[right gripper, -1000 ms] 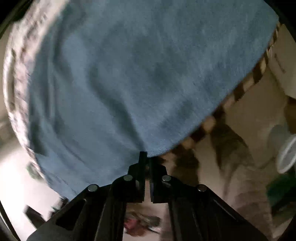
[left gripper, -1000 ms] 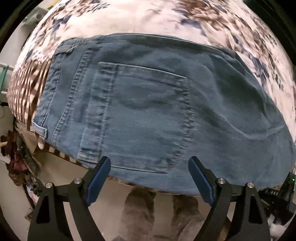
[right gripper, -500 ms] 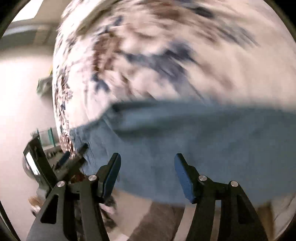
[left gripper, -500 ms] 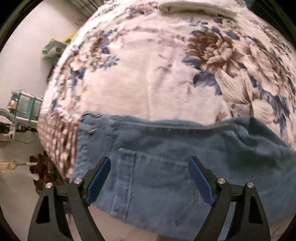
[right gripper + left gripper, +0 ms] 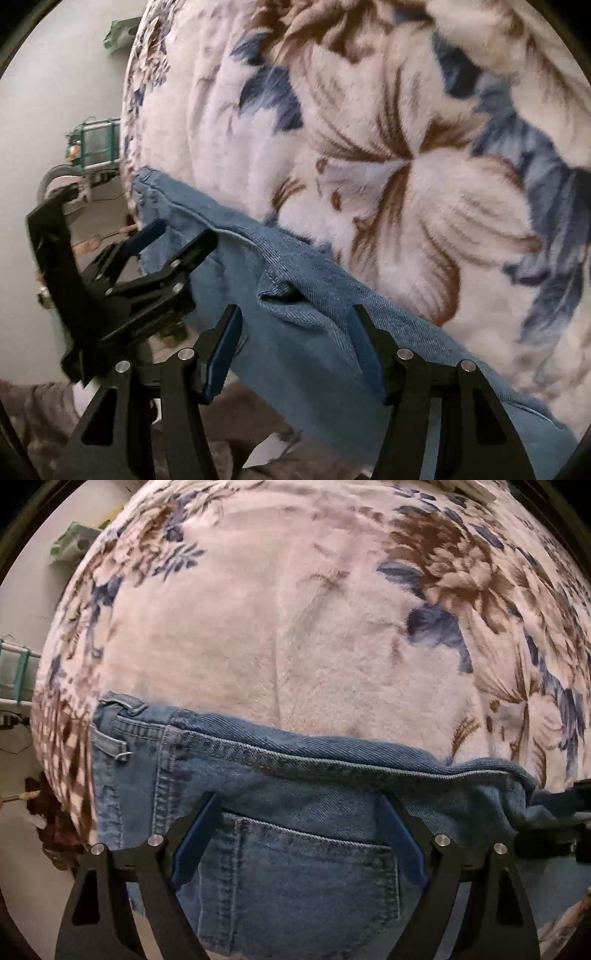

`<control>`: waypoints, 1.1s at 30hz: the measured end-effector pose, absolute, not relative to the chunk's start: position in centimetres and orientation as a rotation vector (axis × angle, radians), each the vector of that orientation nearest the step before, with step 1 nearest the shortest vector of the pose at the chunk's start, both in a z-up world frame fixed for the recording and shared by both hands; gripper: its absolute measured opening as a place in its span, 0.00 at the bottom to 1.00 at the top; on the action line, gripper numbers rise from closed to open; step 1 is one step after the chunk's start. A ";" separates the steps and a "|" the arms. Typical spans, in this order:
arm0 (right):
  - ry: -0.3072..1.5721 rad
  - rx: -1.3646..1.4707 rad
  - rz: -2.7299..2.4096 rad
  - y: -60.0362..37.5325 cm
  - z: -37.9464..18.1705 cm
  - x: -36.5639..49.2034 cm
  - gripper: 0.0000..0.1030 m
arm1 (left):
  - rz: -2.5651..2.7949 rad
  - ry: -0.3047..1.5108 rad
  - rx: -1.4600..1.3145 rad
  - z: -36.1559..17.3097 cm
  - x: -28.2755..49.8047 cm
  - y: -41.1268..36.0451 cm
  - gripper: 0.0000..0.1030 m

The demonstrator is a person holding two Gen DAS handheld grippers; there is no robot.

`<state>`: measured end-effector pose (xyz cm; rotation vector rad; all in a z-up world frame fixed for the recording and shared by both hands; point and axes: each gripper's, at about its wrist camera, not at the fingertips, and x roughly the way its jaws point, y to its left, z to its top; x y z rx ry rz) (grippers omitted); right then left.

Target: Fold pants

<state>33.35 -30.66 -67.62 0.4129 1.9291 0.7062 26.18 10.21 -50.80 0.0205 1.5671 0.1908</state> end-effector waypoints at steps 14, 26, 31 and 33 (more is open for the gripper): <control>1.882 0.444 0.733 -31.7 -68.3 35.1 0.61 | 0.206 1.605 0.107 -51.0 27.0 10.4 0.93; 1.832 0.425 0.817 -30.9 -69.5 35.6 0.62 | 0.255 1.613 0.131 -51.1 26.3 10.6 0.93; 1.816 0.445 0.938 -29.6 -68.8 35.5 0.61 | 0.265 1.615 0.123 -51.2 26.2 10.8 0.93; 1.818 0.495 0.969 -29.3 -68.7 35.4 0.61 | 0.273 1.618 0.116 -51.2 26.1 11.2 0.93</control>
